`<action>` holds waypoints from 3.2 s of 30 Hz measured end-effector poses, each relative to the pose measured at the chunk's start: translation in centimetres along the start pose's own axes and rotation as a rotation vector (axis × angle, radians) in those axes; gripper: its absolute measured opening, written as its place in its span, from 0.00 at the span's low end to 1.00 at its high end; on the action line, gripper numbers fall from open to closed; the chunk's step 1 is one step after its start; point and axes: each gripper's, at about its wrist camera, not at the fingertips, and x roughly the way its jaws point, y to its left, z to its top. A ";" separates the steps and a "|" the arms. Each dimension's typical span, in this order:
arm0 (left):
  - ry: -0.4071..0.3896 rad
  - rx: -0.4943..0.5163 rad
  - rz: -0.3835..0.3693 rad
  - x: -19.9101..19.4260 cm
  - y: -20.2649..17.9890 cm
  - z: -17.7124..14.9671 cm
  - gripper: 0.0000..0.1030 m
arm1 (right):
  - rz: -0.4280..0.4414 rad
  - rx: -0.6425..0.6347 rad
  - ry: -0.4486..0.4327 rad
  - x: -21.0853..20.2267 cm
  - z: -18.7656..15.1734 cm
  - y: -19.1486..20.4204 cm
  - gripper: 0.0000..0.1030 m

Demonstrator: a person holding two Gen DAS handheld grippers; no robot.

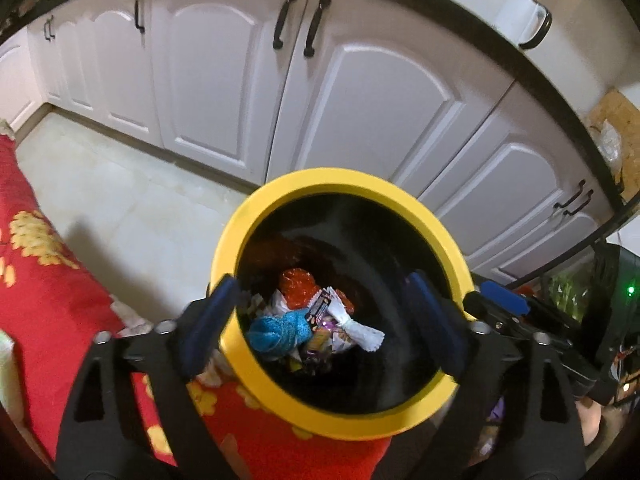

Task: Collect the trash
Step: 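Move both tools back over the green pea packet and knitted pouch, then grasp the green pea snack packet with the left tool while the right tool grasps the green knitted pouch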

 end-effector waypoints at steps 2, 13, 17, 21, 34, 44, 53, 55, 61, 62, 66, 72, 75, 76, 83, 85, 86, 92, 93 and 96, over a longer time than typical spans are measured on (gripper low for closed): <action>-0.019 0.000 -0.006 -1.3 -0.1 -0.3 0.86 | -0.004 -0.003 -0.024 -1.2 -0.3 0.4 0.63; -0.131 -0.007 0.019 -8.5 0.7 -2.8 0.90 | -0.008 -0.086 -0.140 -6.6 -1.0 4.6 0.86; -0.166 -0.019 0.042 -10.9 1.4 -3.9 0.90 | 0.012 -0.118 -0.169 -8.0 -1.0 6.7 0.87; -0.212 -0.039 0.066 -13.9 2.6 -5.2 0.90 | 0.046 -0.156 -0.213 -9.9 -1.1 9.4 0.90; -0.325 -0.158 0.182 -22.0 9.2 -9.9 0.90 | 0.183 -0.314 -0.236 -11.3 -1.2 18.7 0.93; -0.352 -0.261 0.282 -25.4 13.8 -13.3 0.90 | 0.267 -0.418 -0.197 -10.3 -2.2 24.7 0.93; -0.322 -0.328 0.353 -26.4 17.5 -16.2 0.90 | 0.327 -0.496 -0.139 -8.7 -3.6 29.2 0.93; -0.305 -0.338 0.367 -26.2 18.4 -16.8 0.90 | 0.334 -0.510 -0.120 -7.9 -3.9 30.2 0.93; -0.233 -0.397 0.358 -24.4 21.5 -19.0 0.90 | 0.343 -0.540 -0.014 -3.4 -4.9 32.3 0.93; -0.230 -0.411 0.346 -24.2 22.0 -19.2 0.90 | 0.341 -0.541 0.001 -2.8 -5.1 32.4 0.93; -0.232 -0.460 0.260 -23.4 24.1 -19.4 0.89 | 0.337 -0.525 0.078 0.8 -5.7 32.7 0.87; -0.201 -0.440 0.133 -21.3 25.9 -18.0 0.89 | 0.363 -0.496 0.183 4.5 -6.6 33.1 0.75; -0.178 -0.444 0.052 -19.9 26.9 -17.6 0.87 | 0.384 -0.486 0.210 5.4 -6.8 33.3 0.72; -0.175 -0.447 0.035 -19.6 27.2 -17.6 0.86 | 0.395 -0.486 0.220 5.6 -6.8 33.5 0.69; -0.169 -0.429 -0.009 -19.1 27.0 -17.3 0.61 | 0.488 -0.467 0.290 7.0 -7.0 34.2 0.49; -0.159 -0.411 -0.005 -19.1 26.6 -17.4 0.56 | 0.521 -0.459 0.302 7.1 -7.2 34.2 0.41; -0.156 -0.403 0.000 -19.1 26.3 -17.5 0.49 | 0.524 -0.451 0.304 7.1 -7.2 34.1 0.40; -0.151 -0.395 0.003 -19.5 25.6 -17.9 0.30 | 0.496 -0.473 0.273 6.2 -7.2 33.9 0.34; -0.150 -0.383 0.011 -19.7 25.3 -18.0 0.26 | 0.489 -0.474 0.265 6.0 -7.2 33.8 0.33; -0.153 -0.345 0.013 -20.2 24.1 -18.1 0.11 | 0.470 -0.477 0.250 5.5 -7.2 33.4 0.33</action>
